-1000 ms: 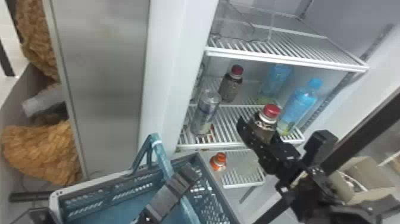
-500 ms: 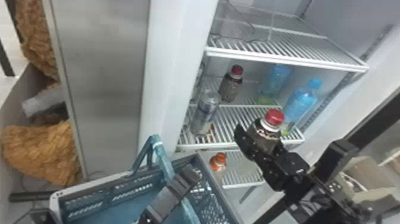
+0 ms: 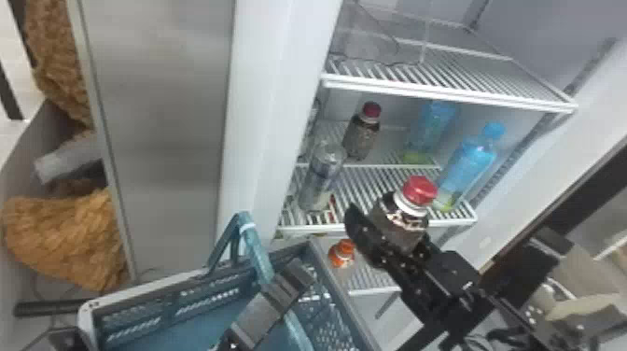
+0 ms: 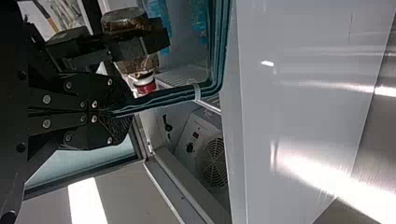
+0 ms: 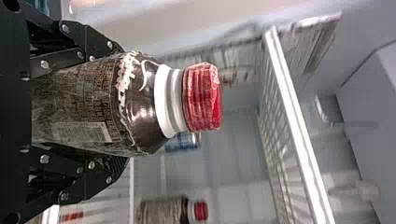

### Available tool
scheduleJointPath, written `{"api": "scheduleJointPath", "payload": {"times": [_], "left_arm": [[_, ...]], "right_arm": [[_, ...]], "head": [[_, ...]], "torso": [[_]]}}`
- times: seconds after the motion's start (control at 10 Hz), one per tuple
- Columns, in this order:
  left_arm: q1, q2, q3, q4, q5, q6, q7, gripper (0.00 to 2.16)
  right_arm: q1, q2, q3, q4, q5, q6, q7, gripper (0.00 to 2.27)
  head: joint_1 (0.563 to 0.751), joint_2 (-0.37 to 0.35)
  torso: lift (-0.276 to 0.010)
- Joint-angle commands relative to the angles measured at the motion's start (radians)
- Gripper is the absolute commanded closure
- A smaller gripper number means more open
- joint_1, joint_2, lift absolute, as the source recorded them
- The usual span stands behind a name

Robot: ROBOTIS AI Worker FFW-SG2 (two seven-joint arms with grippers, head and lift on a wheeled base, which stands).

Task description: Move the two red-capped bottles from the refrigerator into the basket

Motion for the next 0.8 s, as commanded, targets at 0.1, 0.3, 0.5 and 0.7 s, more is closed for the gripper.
{"api": "scheduleJointPath", "payload": {"times": [0.1,0.3,0.5,0.7], "left_arm": [[-0.003,0.0,0.0,0.006,0.002,-0.003,0.0,1.2],[-0.003,-0.001,0.0,0.006,0.002,-0.007,0.0,1.2],[-0.003,-0.001,0.002,0.006,0.008,-0.017,0.001,1.2],[-0.003,-0.001,0.002,0.006,0.008,-0.017,0.003,1.2]], "right_arm": [[0.046,-0.012,0.04,-0.069,-0.05,0.056,0.023,1.28],[0.061,-0.018,0.056,-0.089,-0.062,0.103,0.043,1.28],[0.058,-0.031,0.076,-0.089,-0.066,0.147,0.073,1.28],[0.063,-0.038,0.092,-0.089,-0.072,0.174,0.081,1.27]], "head": [[0.695,-0.35],[0.695,-0.35],[0.695,-0.35],[0.695,-0.35]], "torso": [[0.0],[0.0],[0.0],[0.0]]}}
